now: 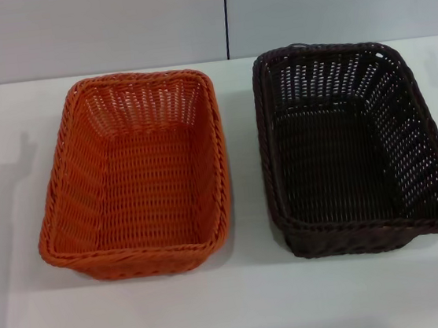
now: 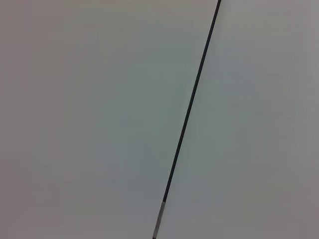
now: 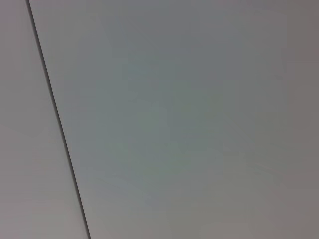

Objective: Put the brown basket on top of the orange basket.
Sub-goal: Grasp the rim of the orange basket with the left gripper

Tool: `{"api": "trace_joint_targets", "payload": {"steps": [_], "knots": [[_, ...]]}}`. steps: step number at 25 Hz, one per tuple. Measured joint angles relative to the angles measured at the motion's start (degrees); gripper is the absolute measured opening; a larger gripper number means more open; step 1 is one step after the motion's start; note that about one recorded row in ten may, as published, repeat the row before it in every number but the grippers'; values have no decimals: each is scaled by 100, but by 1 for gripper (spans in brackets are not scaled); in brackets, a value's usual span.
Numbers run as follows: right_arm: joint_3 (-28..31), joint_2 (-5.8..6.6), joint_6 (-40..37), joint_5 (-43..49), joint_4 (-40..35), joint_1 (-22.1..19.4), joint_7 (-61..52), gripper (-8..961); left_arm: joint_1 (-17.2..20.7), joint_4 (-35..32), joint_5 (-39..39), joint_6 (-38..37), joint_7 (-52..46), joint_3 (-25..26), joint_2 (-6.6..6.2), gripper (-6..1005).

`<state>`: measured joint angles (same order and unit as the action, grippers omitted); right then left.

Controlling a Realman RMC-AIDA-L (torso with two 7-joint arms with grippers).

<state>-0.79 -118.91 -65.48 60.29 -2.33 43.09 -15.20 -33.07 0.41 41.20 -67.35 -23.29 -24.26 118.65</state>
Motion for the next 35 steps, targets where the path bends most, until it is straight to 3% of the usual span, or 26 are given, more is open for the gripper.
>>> {"api": "trace_joint_targets", "payload": {"steps": [15,20,24,25,28,30,31,32,33,34,35], "knots": [[0,16,-1,0,-40,79,0,634,-13,20,-36,19,0,0,0,836],[0,18,-42,0,-40,69,0,633,-207,-101,-28,708,-44,95,-34,836],[0,18,-44,0,-39,-13,0,634,-318,-490,10,1133,-511,-181,-44,836],[3,16,-45,0,-39,-72,0,634,-310,-1022,10,1298,-1244,-788,-51,837],[7,13,-37,0,-39,-151,0,634,-231,-1755,14,1772,-2047,-1537,-62,837],[9,12,-34,0,-39,-198,0,635,-101,-2631,15,2522,-2731,-2455,-74,837],[9,12,-34,0,-39,-198,0,635,-101,-2631,15,2522,-2731,-2455,-74,836],[10,12,-31,0,-39,-221,0,635,-42,-2940,13,2818,-2957,-2777,-89,836],[13,11,-16,0,-39,-258,0,635,115,-3676,38,3511,-3433,-3544,-141,836],[13,11,-16,0,-39,-258,0,636,115,-3676,38,3511,-3433,-3544,-141,836],[24,10,-7,0,-39,-278,0,636,251,-4284,234,4172,-3933,-4206,-231,836]]}}
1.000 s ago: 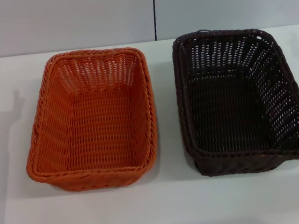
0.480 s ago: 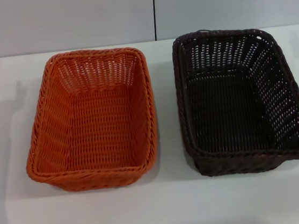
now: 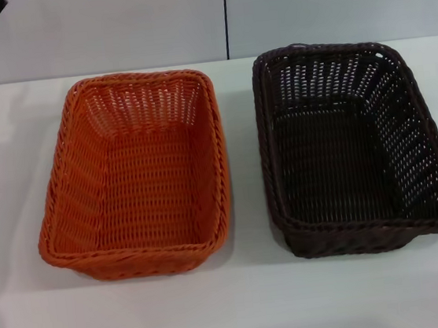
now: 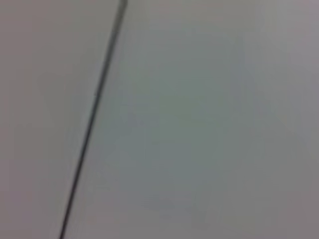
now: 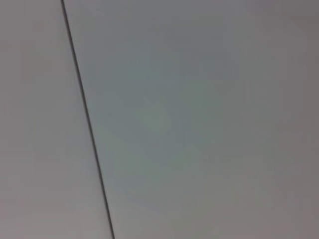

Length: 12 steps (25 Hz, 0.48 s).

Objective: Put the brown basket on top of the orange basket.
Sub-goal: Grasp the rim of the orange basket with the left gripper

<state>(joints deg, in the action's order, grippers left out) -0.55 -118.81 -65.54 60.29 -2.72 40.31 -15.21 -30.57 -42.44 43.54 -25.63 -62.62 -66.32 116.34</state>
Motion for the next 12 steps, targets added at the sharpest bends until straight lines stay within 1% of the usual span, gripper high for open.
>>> {"api": "trace_joint_targets", "payload": {"steps": [1,2,3,4,6,7,8,9,10,11,12], "knots": [[14,-1,2,0,0,-16,0,636,0,0,0,0,0,0,0,836],[33,-1,3,0,0,-34,0,635,57,-278,167,239,-253,-284,-53,836],[60,-2,4,0,0,-68,0,635,150,-686,613,507,-825,-609,-121,836],[60,-2,4,0,0,-68,0,634,150,-686,613,507,-825,-609,-121,836],[81,-1,5,0,0,-97,0,633,215,-934,1162,489,-1463,-710,-170,835],[98,-1,6,0,0,-104,0,633,233,-1037,1420,410,-1754,-721,-189,835],[129,1,7,0,0,-113,0,634,240,-1148,1925,130,-2265,-693,-213,835],[129,1,7,0,0,-113,0,634,240,-1148,1925,130,-2265,-693,-213,835],[136,2,7,0,0,-115,0,634,237,-1178,2108,-42,-2450,-664,-231,835],[137,2,7,0,0,-115,0,635,211,-1196,2381,-437,-2752,-586,-269,835],[137,2,7,0,0,-115,0,635,211,-1196,2381,-437,-2752,-586,-269,835]]}}
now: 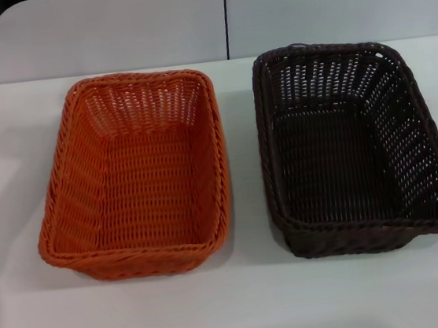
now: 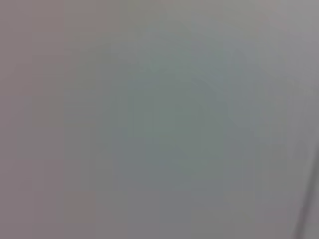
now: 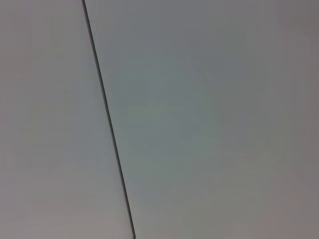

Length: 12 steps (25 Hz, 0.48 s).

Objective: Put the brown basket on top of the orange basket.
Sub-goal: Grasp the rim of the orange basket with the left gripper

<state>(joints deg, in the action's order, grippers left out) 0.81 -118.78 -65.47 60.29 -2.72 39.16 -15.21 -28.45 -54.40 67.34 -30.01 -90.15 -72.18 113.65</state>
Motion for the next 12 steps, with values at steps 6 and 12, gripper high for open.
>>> {"api": "trace_joint_targets", "payload": {"steps": [6,12], "knots": [[-2,4,0,0,0,15,14,634,-259,-81,1670,-1137,-1635,457,-180,834],[-3,5,0,0,0,-5,29,634,-669,-334,4053,-2341,-3314,1216,-212,833]]}}
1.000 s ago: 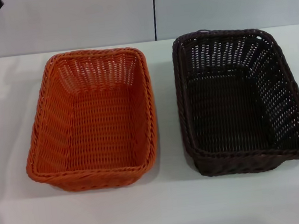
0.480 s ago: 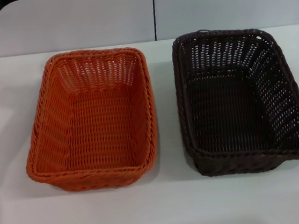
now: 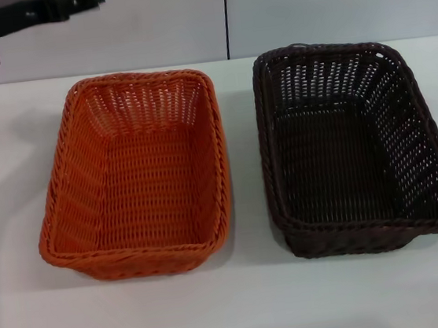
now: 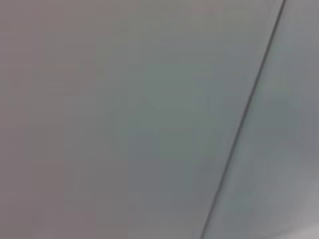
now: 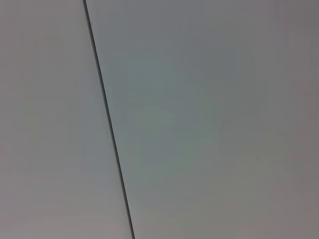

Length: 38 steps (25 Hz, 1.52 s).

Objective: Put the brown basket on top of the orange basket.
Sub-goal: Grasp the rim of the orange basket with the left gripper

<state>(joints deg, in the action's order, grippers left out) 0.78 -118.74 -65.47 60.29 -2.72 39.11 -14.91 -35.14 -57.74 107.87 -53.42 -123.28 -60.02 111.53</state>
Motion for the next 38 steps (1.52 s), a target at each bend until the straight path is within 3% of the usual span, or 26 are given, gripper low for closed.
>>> {"api": "trace_joint_targets", "payload": {"steps": [3,5,6,9,16,19,24,38], "knots": [[0,3,0,0,-7,-30,12,635,-140,-305,991,-421,-701,110,25,833],[20,9,0,0,-52,-57,-5,636,-270,-698,2046,-853,-1531,122,68,833],[45,10,0,0,-64,-73,-15,636,-270,-698,2046,-853,-1531,122,68,833],[125,9,-1,0,-73,-108,-17,634,-356,-1298,3122,-1429,-2405,197,216,832],[143,11,0,0,-122,-139,19,634,-532,-1717,4200,-2126,-3053,203,413,831],[141,15,2,0,-146,-141,19,634,-665,-1767,4888,-2447,-3247,207,569,831],[141,18,5,0,-167,-137,24,635,-644,-1760,5261,-2503,-3434,178,628,831],[133,32,9,0,-287,25,30,634,-192,-1506,5212,-2514,-4009,135,665,825]]}}
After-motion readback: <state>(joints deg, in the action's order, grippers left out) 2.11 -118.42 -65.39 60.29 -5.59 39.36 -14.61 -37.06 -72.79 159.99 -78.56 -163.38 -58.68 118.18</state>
